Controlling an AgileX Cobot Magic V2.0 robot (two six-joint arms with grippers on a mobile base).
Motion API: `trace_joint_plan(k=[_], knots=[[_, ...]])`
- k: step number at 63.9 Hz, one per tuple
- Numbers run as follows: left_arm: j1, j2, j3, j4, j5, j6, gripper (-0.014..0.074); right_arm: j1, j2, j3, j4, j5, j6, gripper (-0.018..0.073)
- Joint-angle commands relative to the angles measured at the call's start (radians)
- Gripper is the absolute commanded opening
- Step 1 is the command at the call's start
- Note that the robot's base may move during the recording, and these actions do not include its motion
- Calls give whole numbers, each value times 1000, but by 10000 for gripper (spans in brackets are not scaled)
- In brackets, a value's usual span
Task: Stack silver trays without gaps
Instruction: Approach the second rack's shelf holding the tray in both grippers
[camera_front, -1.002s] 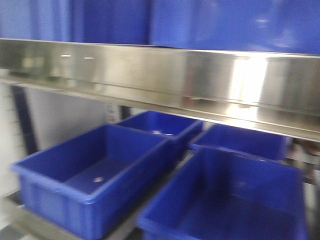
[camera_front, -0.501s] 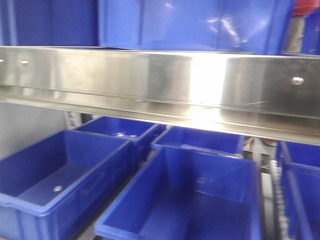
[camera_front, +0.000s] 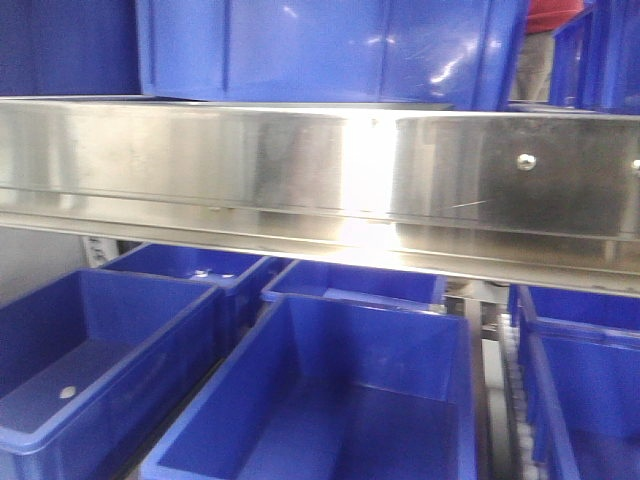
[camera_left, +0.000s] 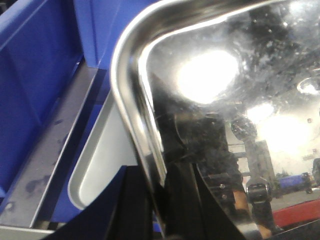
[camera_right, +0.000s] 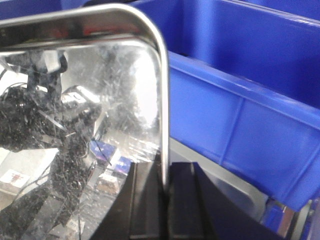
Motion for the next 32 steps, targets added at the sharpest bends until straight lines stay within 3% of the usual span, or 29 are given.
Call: trace_joint_plan(k=[1,32], knots=[[-10,-1,-3,-17,-31,31,-16,10,-12,-8,11,-127,-7,-70],[-10,-1,-3,-17,-31,31,-16,10,-12,-8,11,-127,-7,-70]])
